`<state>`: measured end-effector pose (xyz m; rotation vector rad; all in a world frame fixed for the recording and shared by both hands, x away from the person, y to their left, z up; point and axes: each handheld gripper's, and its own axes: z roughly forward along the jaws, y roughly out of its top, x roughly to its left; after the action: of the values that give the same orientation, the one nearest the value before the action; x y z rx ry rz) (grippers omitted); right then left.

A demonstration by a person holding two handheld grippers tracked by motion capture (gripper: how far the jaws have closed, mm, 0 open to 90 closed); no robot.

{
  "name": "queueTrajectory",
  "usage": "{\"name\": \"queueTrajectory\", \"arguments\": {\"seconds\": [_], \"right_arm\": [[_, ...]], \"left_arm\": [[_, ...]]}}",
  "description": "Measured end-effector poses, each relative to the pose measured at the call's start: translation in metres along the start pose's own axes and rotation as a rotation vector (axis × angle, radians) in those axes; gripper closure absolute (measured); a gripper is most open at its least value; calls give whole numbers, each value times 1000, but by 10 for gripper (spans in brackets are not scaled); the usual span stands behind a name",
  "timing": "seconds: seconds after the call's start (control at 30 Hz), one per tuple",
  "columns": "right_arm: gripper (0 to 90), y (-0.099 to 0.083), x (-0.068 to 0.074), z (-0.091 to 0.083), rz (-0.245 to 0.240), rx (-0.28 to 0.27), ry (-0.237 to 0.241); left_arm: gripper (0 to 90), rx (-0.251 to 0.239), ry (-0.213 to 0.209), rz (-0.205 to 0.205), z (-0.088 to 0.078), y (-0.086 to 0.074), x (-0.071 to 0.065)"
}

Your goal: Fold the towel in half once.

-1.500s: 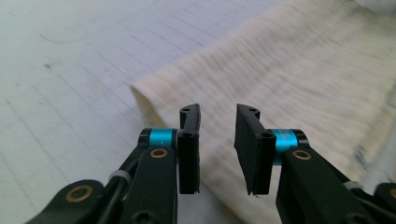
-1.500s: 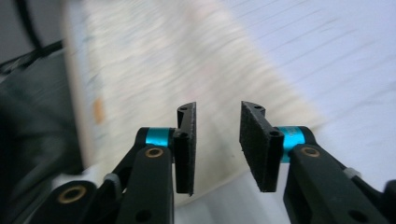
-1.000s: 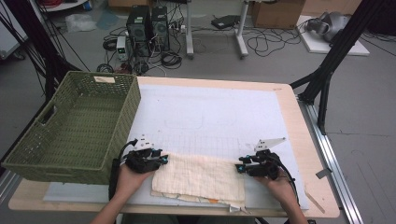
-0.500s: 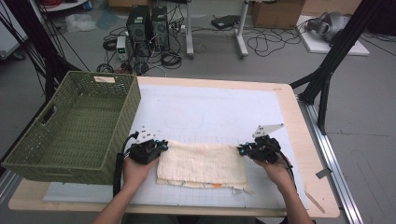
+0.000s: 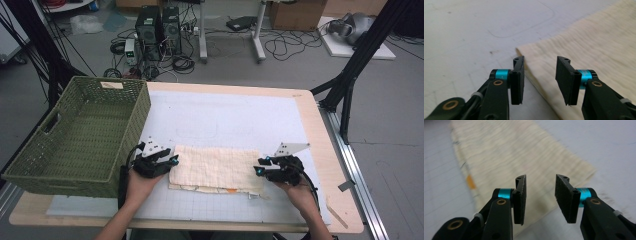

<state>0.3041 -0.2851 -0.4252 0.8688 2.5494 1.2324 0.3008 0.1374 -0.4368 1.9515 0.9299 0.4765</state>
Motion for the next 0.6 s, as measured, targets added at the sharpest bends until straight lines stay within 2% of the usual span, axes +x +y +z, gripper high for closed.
{"name": "queueTrajectory", "arguments": {"seconds": [0.1,0.17,0.23,0.33,0.37,0.4,0.47,0.5,0.6], "right_arm": [[615,-10,13,-2,-30,18,33],[626,-14,19,-1,-46,41,48],[638,-19,24,0,-53,55,65],[669,-22,25,2,-55,71,78],[669,-22,25,2,-55,71,78],[724,-22,24,3,-51,77,78],[754,-22,24,4,-50,78,88],[811,-22,24,4,-52,75,96],[858,-21,25,3,-61,74,95]], "left_arm": [[522,-4,-35,40,-8,-6,-9],[511,-1,-67,40,-11,-8,-13],[554,26,-107,68,-14,-12,-16],[620,102,-169,88,-12,-18,-16],[630,102,-169,88,-12,-18,-16],[639,118,-172,92,-11,-20,-16],[674,110,-165,108,-12,-21,-16],[788,121,-159,128,-13,-20,-16],[878,111,-158,112,-13,-21,-14]]}}
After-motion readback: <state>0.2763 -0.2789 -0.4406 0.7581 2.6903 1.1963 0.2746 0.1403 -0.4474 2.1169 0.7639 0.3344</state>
